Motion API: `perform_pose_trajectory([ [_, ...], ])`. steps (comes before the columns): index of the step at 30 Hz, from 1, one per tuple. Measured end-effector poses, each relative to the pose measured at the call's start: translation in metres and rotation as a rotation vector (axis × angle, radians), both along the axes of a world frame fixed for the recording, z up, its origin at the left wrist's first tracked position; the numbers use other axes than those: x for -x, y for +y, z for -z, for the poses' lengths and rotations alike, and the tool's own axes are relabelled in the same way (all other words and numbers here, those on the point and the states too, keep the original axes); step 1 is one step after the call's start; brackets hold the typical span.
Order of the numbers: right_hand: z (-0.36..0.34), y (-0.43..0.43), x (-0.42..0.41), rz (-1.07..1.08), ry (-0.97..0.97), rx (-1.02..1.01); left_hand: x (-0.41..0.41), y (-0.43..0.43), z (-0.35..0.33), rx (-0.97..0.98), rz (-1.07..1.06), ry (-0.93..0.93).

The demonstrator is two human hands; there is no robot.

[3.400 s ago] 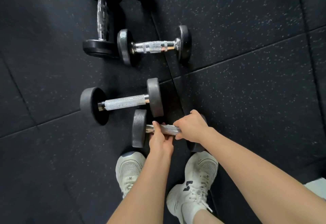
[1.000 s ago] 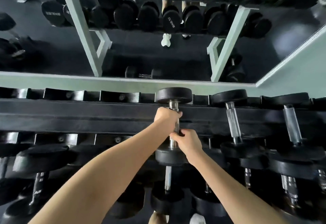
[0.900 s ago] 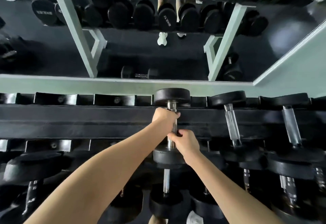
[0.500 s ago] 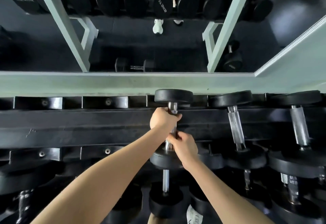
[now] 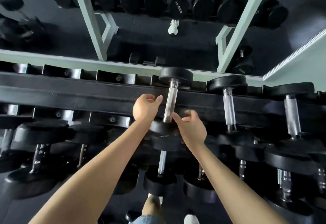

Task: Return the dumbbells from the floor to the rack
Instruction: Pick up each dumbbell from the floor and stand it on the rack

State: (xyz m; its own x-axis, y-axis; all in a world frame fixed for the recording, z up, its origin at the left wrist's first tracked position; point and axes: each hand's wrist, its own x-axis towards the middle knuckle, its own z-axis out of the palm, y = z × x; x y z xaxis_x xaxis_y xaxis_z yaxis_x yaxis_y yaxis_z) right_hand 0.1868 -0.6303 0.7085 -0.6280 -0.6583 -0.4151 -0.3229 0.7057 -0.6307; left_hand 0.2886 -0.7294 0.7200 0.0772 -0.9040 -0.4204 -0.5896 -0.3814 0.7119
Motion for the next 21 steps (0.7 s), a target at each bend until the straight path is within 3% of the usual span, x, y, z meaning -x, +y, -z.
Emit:
perform_pose_trajectory([
  [4,-0.009,0.063,-0.001,-0.051,0.025,0.071,-0.041,0.069,-0.003,0.034,-0.190,0.106],
  [9,-0.009,0.162,-0.020,-0.288,-0.045,0.047,-0.094,0.193,0.002,-0.005,-0.391,0.249],
  [21,0.053,0.366,-0.126,-0.959,-0.180,-0.270,-0.196,0.448,0.007,-0.222,-0.619,0.270],
])
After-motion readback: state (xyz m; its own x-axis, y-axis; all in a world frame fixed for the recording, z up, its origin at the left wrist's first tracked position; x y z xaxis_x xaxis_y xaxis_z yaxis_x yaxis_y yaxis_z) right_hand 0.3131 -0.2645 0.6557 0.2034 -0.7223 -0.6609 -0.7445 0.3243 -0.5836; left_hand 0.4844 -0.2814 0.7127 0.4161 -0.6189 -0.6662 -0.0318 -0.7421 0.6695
